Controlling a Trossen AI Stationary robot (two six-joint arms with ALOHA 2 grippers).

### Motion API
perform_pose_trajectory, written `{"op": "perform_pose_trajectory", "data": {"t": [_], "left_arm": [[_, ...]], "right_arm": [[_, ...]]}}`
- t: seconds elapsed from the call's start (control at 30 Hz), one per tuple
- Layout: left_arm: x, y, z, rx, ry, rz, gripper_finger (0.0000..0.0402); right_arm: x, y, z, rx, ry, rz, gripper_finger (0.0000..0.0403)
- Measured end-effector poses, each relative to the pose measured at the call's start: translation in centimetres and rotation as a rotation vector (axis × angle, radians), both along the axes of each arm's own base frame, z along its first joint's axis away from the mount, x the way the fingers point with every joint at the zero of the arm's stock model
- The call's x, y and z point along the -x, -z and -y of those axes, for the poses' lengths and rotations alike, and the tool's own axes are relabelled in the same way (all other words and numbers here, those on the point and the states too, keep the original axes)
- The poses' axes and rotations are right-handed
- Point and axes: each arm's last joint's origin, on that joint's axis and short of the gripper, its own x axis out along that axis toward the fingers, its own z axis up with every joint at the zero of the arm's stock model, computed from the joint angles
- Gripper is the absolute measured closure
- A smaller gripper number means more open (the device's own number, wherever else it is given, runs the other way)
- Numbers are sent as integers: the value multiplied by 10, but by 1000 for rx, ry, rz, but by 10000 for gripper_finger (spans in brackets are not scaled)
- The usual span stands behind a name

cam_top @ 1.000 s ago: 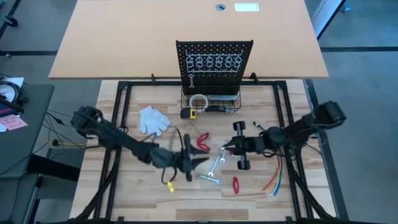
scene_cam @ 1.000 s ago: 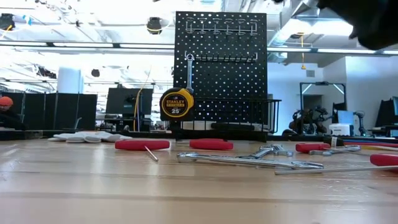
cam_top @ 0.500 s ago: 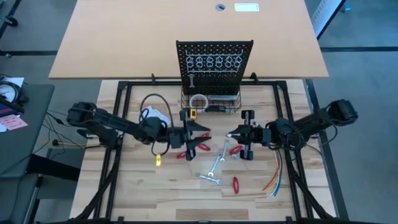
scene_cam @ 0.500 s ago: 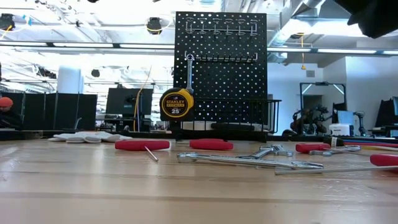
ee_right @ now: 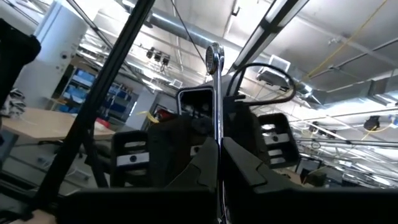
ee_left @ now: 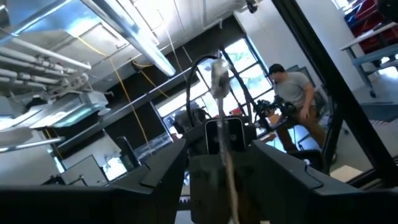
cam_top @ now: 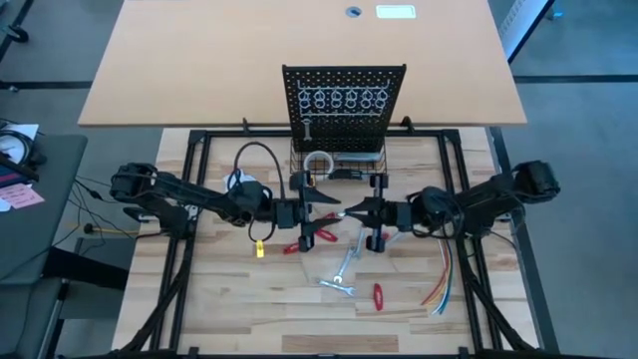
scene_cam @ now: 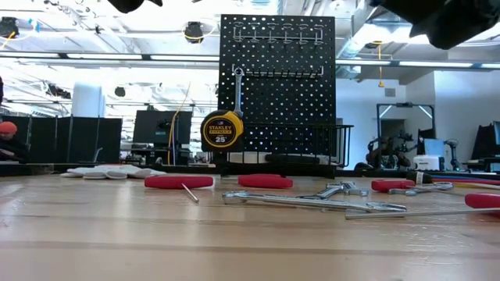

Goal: Hang tools onto peg board
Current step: Hang the silver wrench on the peg board

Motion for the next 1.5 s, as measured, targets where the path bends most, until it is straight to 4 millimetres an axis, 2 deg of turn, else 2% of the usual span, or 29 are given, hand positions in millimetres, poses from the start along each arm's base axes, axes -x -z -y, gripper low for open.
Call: {"op": "perform_pose_trajectory", "data": {"t": [0.27,0.5,0.67,0.87,0.93,1.1,1.2,1.37,1.5], "left_arm": [[0,0,0,0,15,0,224],[0,0,2,10,24,-4,237],[0,1,7,7,28,-9,289],[6,-4,11,33,-77,-48,375],[10,-7,12,51,-88,-73,391],[24,-21,10,120,-121,-104,390],[33,-31,7,181,-120,-106,393],[34,-27,6,232,-100,-156,393],[34,-28,3,265,-97,-153,393]], "right_arm": [[-14,7,-2,5,1,-28,388],[-17,8,-2,4,3,-37,388],[-16,9,-5,5,-6,-43,388],[-16,8,-5,-3,9,-49,387],[-16,8,-4,-10,32,-56,383],[-15,9,-3,-18,79,-117,345],[-13,10,-3,1,77,-221,311],[-10,-12,-1,16,80,-346,261],[-10,-19,-4,24,86,-431,236]]}}
